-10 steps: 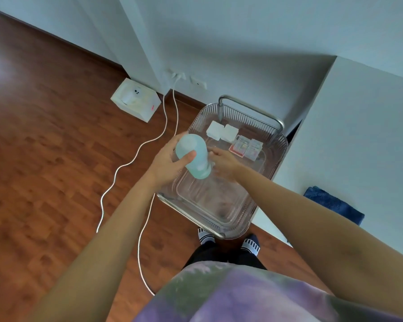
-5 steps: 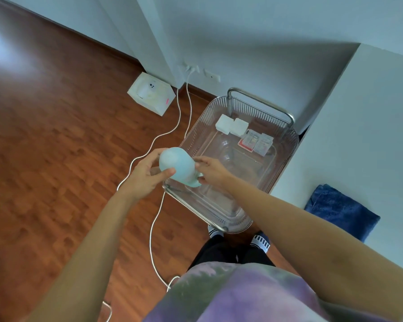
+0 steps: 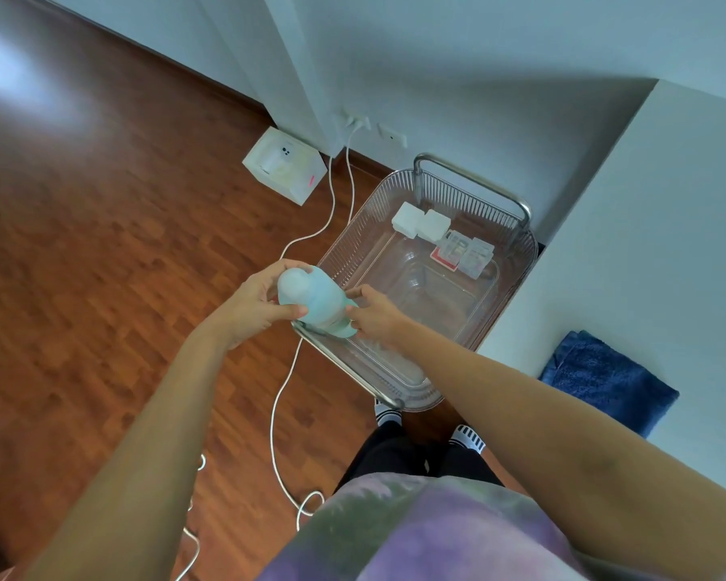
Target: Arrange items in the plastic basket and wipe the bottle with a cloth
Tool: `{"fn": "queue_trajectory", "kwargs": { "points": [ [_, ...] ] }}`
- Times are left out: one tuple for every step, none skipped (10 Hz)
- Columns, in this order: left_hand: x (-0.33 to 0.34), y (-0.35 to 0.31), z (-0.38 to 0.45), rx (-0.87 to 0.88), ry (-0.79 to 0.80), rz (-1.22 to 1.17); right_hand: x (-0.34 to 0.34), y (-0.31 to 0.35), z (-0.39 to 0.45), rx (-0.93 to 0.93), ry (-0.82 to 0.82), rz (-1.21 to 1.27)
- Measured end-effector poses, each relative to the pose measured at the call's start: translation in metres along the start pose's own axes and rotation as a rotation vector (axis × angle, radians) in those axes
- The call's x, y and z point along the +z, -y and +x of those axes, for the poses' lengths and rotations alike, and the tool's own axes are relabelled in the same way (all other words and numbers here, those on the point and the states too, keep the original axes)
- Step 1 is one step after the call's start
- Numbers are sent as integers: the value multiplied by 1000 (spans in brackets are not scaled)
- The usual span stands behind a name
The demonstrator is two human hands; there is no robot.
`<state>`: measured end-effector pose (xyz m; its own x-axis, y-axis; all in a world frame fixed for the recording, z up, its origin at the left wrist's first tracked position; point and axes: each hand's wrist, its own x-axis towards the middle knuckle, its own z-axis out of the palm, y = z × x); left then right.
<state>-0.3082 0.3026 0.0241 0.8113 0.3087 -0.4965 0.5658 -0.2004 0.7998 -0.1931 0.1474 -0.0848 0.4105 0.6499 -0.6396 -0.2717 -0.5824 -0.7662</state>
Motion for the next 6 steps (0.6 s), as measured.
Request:
{"fn": "queue_trajectory", "kwargs": {
  "points": [
    [7,-7,-4,20,-122,52,-11,-1,-6,-26,1,-10],
    [24,-19,-11,128,-449,258,-33,-4,-18,-18,-46,2],
    [60,-33,-20,427,-734,292,-61,-14,-29,-33,-205,59],
    [109,-40,-15,594,-720,311,-89,-22,-48,-5,-316,214],
    [155,-30,6,543,-544,344,-121,-26,-72,-9,-415,344],
    [182,-19,34,280,-362,357,-152,-26,-106,-82,-576,444]
  ]
}}
